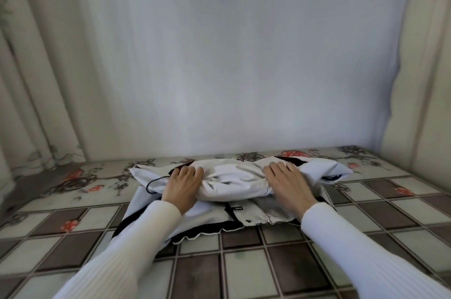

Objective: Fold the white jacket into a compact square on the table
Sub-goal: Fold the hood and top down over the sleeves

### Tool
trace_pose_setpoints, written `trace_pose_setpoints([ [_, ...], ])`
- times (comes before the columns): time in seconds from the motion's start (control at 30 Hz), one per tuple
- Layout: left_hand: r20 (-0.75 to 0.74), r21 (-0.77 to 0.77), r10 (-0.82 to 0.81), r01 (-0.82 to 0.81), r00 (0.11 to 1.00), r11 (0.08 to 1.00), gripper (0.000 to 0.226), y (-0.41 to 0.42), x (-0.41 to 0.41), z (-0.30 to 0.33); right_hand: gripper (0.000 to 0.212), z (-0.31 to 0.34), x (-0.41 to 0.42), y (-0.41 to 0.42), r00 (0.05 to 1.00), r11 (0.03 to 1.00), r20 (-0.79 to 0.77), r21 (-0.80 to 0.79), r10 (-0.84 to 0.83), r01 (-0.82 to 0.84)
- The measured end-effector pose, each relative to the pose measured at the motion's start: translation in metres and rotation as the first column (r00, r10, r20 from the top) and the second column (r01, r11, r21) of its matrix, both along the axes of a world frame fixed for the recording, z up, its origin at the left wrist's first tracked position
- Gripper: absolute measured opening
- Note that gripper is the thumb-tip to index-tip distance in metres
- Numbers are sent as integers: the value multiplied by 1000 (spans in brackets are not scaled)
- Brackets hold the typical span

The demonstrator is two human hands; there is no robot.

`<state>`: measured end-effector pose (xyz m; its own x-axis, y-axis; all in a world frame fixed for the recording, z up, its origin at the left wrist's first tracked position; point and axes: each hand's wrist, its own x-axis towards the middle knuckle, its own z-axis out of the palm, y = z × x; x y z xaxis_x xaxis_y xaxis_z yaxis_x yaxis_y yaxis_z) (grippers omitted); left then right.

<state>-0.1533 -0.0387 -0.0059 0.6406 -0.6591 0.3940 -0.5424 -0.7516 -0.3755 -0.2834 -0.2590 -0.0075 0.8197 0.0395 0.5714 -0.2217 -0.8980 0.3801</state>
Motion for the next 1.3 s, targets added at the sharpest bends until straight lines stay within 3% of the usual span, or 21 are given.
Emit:
trace_pose_setpoints([
  [0.17,-92,90,-2,10,996,996,43,4,-7,-19,67,-18,-17,5,990,997,-138,66,-22,31],
  [0.3,-114,95,-27,38,993,995,38,7,-10,-22,63,-23,-23,5,973,990,-230,124,-33,63],
  [0.5,-260,103,-57,86,964,991,39,16,-20,-13,65,-28,-24,-2,940,976,-340,207,7,68],
  [0.63,-451,99,-72,130,890,987,60,20,-26,0,83,-17,-25,-6,887,964,-457,261,71,58],
  [0.77,-657,159,-1,140,754,977,62,21,-28,20,78,9,-21,-3,771,922,-621,367,142,125],
  [0.87,-754,87,-21,131,657,988,44,21,-26,43,47,37,-16,-5,707,795,-634,582,313,170],
  [0.93,-692,-55,-144,148,708,988,26,17,-22,57,18,50,-11,-6,778,588,-460,795,428,147],
  [1.0,-531,-223,-271,176,803,959,19,8,-17,64,24,56,-2,-4,863,461,-274,885,423,55],
  [1.07,-386,-365,-336,192,859,911,19,-5,-12,65,23,54,13,1,919,474,-147,879,367,-48],
  [1.13,-334,-398,-332,187,882,898,23,-19,-5,61,22,48,30,8,943,549,-87,828,322,-111],
  [1.23,-410,-268,-195,87,891,960,37,-34,7,44,32,35,47,16,942,692,-181,718,281,-69],
  [1.3,-542,-157,-75,-14,837,988,49,-36,14,27,42,22,54,18,915,755,-292,656,279,-21],
])
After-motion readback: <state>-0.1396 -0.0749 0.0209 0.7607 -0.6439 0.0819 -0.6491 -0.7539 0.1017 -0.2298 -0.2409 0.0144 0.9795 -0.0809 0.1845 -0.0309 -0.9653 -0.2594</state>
